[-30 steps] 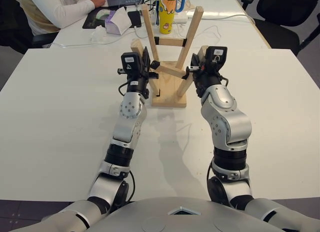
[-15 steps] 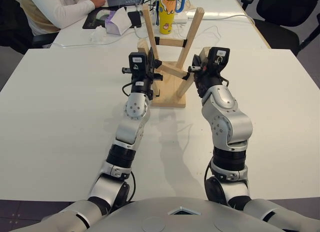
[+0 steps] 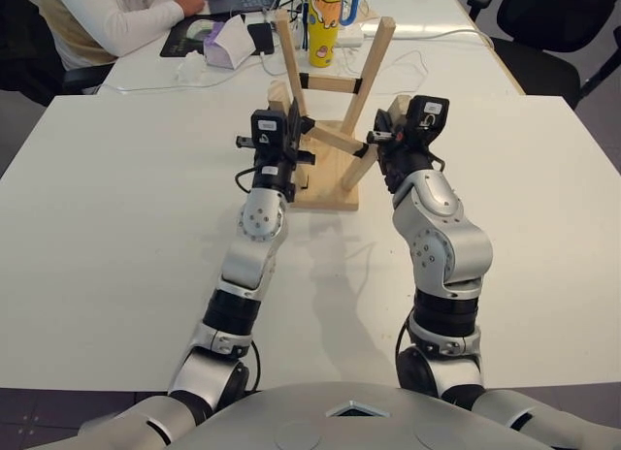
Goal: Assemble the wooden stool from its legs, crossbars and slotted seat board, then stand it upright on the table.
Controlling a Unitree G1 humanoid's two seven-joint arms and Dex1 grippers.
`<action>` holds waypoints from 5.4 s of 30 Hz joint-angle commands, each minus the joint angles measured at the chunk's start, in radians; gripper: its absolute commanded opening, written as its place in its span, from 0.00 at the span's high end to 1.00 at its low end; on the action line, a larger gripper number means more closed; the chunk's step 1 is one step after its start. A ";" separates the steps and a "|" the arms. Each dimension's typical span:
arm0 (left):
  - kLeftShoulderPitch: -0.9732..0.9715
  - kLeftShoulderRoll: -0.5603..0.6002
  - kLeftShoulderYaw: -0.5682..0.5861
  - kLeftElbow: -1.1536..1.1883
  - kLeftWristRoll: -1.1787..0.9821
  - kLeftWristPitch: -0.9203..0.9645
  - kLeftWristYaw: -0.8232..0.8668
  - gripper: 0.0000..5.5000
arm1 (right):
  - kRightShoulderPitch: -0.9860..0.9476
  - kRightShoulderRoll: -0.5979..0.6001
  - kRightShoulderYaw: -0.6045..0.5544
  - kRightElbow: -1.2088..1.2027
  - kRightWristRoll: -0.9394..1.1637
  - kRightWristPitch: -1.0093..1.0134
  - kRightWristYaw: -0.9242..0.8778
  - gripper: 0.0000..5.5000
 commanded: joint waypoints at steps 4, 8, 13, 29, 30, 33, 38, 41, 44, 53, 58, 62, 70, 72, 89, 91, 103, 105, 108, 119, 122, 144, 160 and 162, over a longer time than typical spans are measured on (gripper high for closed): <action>0.068 0.051 0.051 0.032 0.090 -0.015 0.023 0.55 | 0.067 -0.009 -0.001 0.042 0.005 0.101 0.017 0.81; 0.069 0.039 0.055 0.022 0.107 -0.032 0.022 0.45 | 0.068 -0.009 -0.001 0.037 0.001 0.107 0.020 0.81; 0.058 0.027 0.062 -0.015 0.130 -0.051 0.024 0.44 | 0.069 -0.013 0.001 0.035 -0.002 0.109 0.023 0.81; -0.014 0.001 0.109 -0.276 0.128 -0.026 -0.018 0.44 | 0.068 -0.022 -0.004 0.046 -0.006 0.103 0.029 0.81; -0.037 -0.001 0.126 -0.301 0.106 -0.007 -0.027 0.44 | 0.067 -0.023 -0.004 0.047 -0.006 0.102 0.030 0.81; -0.123 -0.014 0.198 -0.364 -0.019 0.086 -0.061 0.46 | 0.066 -0.025 -0.003 0.049 -0.007 0.102 0.032 0.81; -0.259 -0.001 0.388 -0.367 -0.299 0.276 -0.079 0.60 | 0.069 -0.025 -0.003 0.047 -0.008 0.104 0.032 0.81; -0.271 0.012 0.485 -0.325 -0.417 0.354 -0.071 0.68 | 0.071 -0.023 -0.002 0.045 -0.008 0.105 0.032 0.81; -0.238 -0.011 0.526 -0.297 -0.495 0.401 -0.054 0.76 | 0.071 -0.021 -0.002 0.043 -0.009 0.106 0.031 0.81; -0.224 -0.021 0.487 -0.271 -0.520 0.452 -0.043 1.00 | 0.074 -0.029 -0.001 0.036 -0.006 0.115 0.039 0.81; -0.169 -0.033 0.361 -0.167 -0.440 0.464 -0.078 1.00 | 0.077 -0.029 0.003 0.025 -0.006 0.125 0.037 0.81; -0.144 -0.042 0.315 -0.087 -0.396 0.424 -0.101 1.00 | 0.077 -0.026 0.005 0.020 -0.006 0.132 0.036 0.81; -0.160 -0.026 0.344 -0.082 -0.386 0.375 -0.097 1.00 | 0.069 -0.028 0.004 0.024 -0.006 0.137 0.038 0.81; -0.173 -0.029 0.358 -0.103 -0.398 0.362 -0.094 1.00 | 0.068 -0.027 0.003 0.025 -0.006 0.136 0.037 0.81; -0.137 0.015 0.345 -0.395 -0.583 0.485 -0.177 1.00 | 0.039 -0.059 0.014 0.054 -0.027 0.104 0.045 0.81; -0.111 0.022 0.322 -0.406 -0.587 0.501 -0.197 1.00 | 0.035 -0.067 0.022 0.057 -0.032 0.098 0.051 0.81; -0.114 0.028 0.310 -0.391 -0.579 0.492 -0.208 1.00 | 0.013 -0.080 0.018 0.083 -0.028 0.056 0.059 0.81; -0.113 0.027 0.309 -0.389 -0.577 0.488 -0.209 1.00 | 0.008 -0.073 0.008 0.079 -0.023 0.034 0.057 0.81; -0.115 0.025 0.306 -0.383 -0.575 0.484 -0.209 1.00 | 0.002 -0.067 -0.003 0.078 -0.019 0.006 0.057 0.70; -0.101 0.019 0.295 -0.387 -0.563 0.482 -0.208 1.00 | -0.037 -0.021 -0.072 0.072 0.010 -0.116 0.049 0.63; -0.098 0.018 0.293 -0.390 -0.563 0.482 -0.206 1.00 | -0.050 -0.009 -0.089 0.062 0.019 -0.160 0.046 0.63; -0.128 0.035 0.301 -0.460 -0.608 0.521 -0.221 1.00 | -0.078 -0.122 0.126 -0.008 0.019 -0.279 0.257 0.80; -0.085 0.120 0.292 -0.533 -0.694 0.640 -0.265 1.00 | -0.051 -0.099 0.187 -0.009 -0.002 -0.233 0.278 1.00; -0.068 0.157 0.279 -0.535 -0.684 0.669 -0.279 1.00 | -0.046 -0.098 0.190 -0.010 -0.007 -0.233 0.277 1.00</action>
